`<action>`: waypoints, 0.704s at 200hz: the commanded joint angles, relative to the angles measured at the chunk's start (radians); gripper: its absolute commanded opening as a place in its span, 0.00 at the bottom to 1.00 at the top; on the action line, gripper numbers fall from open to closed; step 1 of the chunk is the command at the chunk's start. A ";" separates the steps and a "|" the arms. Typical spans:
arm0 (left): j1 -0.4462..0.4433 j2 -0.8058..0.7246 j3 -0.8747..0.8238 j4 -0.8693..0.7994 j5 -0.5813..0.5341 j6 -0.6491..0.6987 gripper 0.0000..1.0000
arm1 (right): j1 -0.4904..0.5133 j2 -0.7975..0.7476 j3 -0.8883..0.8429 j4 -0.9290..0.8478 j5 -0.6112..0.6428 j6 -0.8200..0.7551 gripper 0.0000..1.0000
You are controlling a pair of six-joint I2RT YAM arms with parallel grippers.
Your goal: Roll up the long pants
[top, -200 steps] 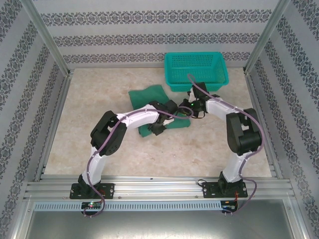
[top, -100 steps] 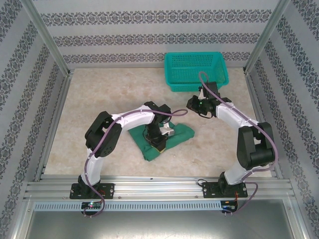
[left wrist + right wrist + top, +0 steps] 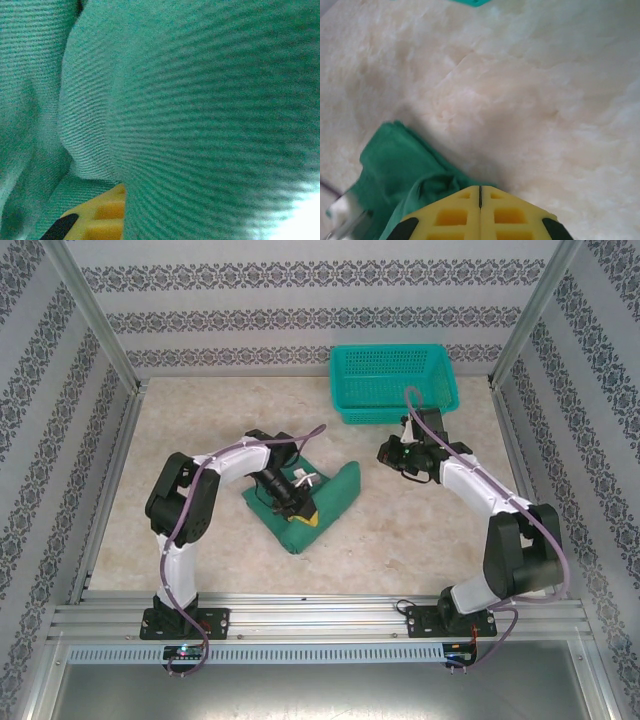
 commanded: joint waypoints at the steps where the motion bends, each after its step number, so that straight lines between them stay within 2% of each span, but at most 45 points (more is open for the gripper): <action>1: 0.006 0.086 -0.009 0.030 -0.021 0.024 0.15 | 0.051 -0.031 0.007 -0.051 -0.085 -0.037 0.01; 53: 0.030 0.162 -0.002 0.097 0.010 0.007 0.14 | 0.189 -0.009 0.043 -0.130 -0.180 -0.106 0.02; 104: 0.085 0.170 -0.016 0.091 -0.027 0.021 0.14 | 0.226 0.021 0.018 -0.085 -0.245 -0.099 0.03; 141: 0.085 0.172 -0.019 0.075 -0.052 0.037 0.15 | 0.247 0.129 0.055 -0.026 -0.274 -0.087 0.03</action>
